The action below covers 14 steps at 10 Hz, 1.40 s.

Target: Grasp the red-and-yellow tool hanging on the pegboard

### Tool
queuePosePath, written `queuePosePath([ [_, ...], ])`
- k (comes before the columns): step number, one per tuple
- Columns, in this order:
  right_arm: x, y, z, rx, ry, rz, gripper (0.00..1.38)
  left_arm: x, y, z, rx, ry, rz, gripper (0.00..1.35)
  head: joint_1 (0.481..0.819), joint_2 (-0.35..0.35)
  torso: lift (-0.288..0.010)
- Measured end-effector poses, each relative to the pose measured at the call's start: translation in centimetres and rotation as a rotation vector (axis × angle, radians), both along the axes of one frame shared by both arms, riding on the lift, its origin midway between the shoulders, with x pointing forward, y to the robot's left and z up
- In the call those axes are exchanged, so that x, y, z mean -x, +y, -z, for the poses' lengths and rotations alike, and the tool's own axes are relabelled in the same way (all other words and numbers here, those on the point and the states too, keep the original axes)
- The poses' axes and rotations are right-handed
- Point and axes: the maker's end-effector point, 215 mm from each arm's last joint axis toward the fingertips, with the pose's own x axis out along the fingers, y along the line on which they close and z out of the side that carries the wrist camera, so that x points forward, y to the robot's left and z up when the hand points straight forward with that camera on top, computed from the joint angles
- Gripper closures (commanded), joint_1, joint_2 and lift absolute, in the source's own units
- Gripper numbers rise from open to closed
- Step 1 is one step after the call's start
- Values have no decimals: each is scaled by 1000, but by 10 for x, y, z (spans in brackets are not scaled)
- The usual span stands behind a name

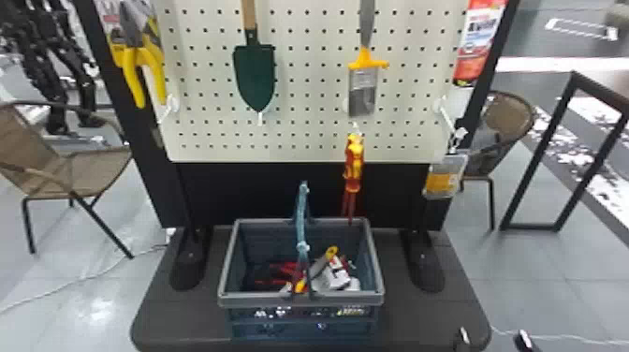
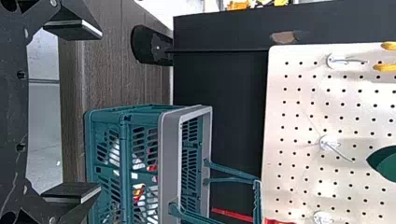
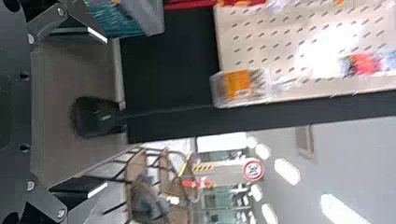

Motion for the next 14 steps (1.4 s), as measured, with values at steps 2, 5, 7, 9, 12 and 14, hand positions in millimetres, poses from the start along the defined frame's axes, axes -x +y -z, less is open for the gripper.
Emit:
queuePosePath([
  [2, -35, 30, -40, 22, -34, -117, 220, -1, 0, 0, -1, -1, 2, 157, 549, 0, -100],
  [5, -83, 75, -73, 50, -31, -295, 220, -4, -2, -1, -1, -2, 8, 157, 549, 0, -100],
  [7, -109, 103, -88, 48, -33, -366, 220, -6, -4, -1, 1, -3, 12, 156, 549, 0, -100],
  [9, -133, 141, -112, 57, -48, -461, 220, -9, -7, -1, 3, -6, 20, 157, 549, 0, -100],
  [12, -154, 186, -130, 60, -52, -557, 220, -15, -10, -3, 6, -13, 32, 157, 549, 0, -100],
  [14, -166, 206, -138, 56, -50, -593, 220, -18, -12, -4, 7, -17, 37, 157, 549, 0, -100],
])
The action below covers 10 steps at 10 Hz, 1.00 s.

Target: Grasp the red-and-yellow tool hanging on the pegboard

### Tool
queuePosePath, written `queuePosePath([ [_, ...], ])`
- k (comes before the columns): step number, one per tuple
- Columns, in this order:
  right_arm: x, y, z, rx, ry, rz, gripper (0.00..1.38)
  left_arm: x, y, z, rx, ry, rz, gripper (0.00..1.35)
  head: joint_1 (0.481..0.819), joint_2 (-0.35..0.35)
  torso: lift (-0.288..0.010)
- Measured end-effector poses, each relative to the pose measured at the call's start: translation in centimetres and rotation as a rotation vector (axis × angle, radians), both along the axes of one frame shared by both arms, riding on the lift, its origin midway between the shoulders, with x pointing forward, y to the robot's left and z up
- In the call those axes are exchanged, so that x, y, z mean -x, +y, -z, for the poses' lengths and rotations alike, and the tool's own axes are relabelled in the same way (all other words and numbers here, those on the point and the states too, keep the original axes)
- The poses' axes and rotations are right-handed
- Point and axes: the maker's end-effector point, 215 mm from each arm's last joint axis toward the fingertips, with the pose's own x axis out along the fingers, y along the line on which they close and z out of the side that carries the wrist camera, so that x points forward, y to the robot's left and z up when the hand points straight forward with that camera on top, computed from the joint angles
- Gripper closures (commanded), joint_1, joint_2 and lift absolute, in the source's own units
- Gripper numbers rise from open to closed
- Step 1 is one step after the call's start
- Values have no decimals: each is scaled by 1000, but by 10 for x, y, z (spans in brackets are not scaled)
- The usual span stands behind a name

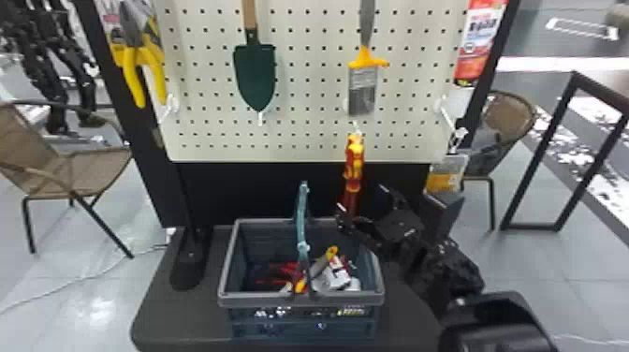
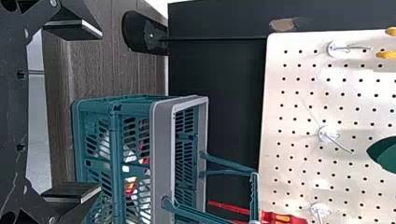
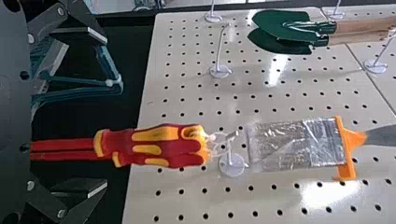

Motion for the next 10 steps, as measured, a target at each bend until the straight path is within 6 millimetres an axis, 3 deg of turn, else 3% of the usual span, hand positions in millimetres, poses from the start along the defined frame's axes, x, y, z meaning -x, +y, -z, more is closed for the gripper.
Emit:
queuePosePath([
  [2, -17, 12, -12, 23, -11, -30, 220, -5, -3, -2, 2, -10, 9, 157, 549, 0, -100],
  [4, -35, 10, -19, 40, -11, -27, 222, -9, -4, -4, 4, -17, 12, 157, 549, 0, -100],
  [5, -41, 10, -23, 48, -14, -25, 317, -12, -6, -5, 5, -20, 17, 157, 549, 0, -100],
  [7, -44, 10, -20, 47, 2, -26, 878, -14, -7, -6, 7, -23, 23, 157, 549, 0, -100],
  [9, -44, 8, -15, 48, 19, -8, 1308, -13, -7, -5, 7, -22, 23, 157, 549, 0, -100],
  [10, -43, 5, -13, 47, 21, 10, 1285, -13, -7, -5, 6, -23, 23, 157, 549, 0, -100],
])
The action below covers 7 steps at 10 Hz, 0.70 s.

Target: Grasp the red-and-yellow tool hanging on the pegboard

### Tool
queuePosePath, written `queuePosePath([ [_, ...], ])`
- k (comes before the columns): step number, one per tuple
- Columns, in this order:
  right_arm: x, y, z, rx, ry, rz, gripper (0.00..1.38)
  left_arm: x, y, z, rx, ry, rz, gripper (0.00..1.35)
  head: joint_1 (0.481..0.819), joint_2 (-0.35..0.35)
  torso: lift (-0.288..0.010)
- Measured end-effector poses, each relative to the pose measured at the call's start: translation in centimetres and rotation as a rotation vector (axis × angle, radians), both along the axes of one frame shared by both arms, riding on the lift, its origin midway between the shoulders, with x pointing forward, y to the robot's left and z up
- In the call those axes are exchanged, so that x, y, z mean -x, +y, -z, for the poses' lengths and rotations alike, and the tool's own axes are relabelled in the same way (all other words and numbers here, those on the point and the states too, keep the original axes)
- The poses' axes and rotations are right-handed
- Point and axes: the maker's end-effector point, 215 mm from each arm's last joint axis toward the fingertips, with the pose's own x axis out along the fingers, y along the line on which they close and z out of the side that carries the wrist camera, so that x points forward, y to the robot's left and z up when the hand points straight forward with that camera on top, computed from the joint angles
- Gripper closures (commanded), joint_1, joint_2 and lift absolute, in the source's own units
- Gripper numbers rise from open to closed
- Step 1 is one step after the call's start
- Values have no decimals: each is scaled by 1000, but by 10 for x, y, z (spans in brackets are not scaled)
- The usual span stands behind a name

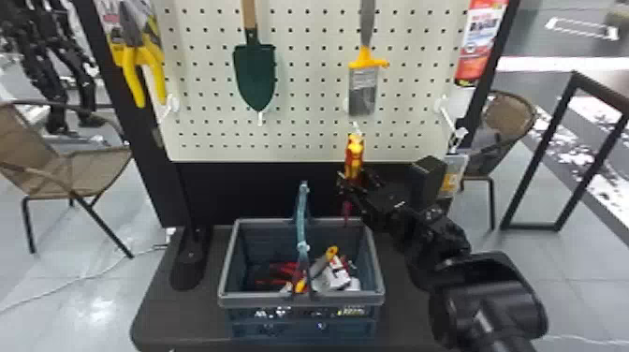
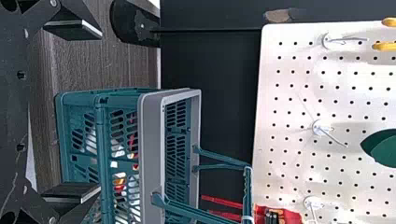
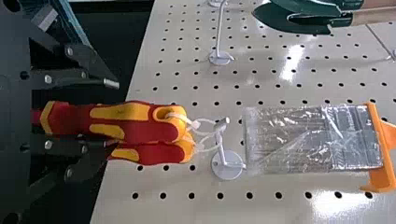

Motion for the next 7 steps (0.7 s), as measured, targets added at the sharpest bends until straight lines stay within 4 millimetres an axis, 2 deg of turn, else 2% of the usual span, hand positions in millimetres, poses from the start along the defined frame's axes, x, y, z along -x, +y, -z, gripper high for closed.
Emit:
queuePosePath([
  [7, 3, -1, 4, -3, 9, 4, 1285, 0, -1, 0, -1, 1, 3, 157, 549, 0, -100],
])
